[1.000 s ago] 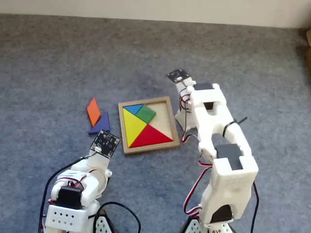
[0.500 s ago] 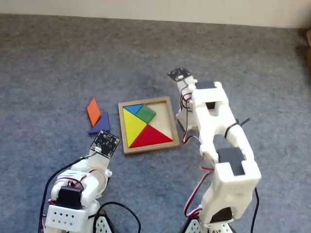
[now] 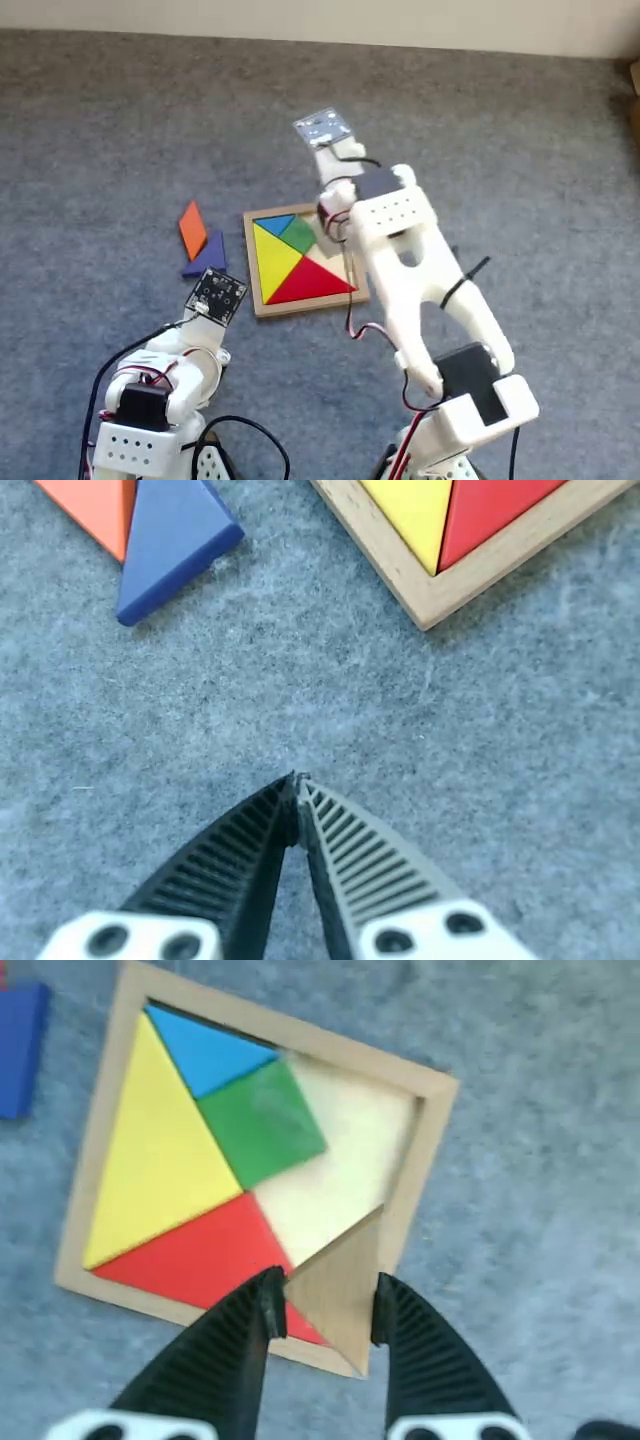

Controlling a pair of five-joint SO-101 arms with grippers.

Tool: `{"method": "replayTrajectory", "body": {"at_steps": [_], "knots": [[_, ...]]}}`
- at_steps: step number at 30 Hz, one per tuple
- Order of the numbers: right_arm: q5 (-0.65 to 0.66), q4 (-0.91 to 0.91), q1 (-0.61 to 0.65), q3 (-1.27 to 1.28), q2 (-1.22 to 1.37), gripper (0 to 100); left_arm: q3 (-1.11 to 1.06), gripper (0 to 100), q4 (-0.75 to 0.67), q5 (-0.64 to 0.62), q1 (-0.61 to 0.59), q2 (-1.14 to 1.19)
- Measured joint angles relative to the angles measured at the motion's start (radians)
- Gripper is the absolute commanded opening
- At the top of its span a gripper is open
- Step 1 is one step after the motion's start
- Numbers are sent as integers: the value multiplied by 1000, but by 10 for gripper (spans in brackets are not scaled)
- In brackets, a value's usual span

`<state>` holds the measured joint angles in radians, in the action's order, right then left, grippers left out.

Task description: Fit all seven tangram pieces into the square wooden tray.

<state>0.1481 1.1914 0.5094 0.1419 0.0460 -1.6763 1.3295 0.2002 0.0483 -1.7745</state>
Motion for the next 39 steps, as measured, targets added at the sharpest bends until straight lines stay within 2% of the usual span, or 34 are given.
{"method": "replayTrajectory", "body": {"at_steps": [6,10,20,26,37,39], "knots": [[-209,-86,28,0,75,67,0,7,0,0,0,0],[-278,-121,28,0,166,67,0,7,0,0,0,0],[-290,-166,57,0,233,77,0,7,0,0,0,0],[-290,-173,80,0,233,203,0,7,0,0,0,0],[-290,-173,87,0,233,199,0,7,0,0,0,0],[-290,-173,87,0,233,159,0,7,0,0,0,0]]}}
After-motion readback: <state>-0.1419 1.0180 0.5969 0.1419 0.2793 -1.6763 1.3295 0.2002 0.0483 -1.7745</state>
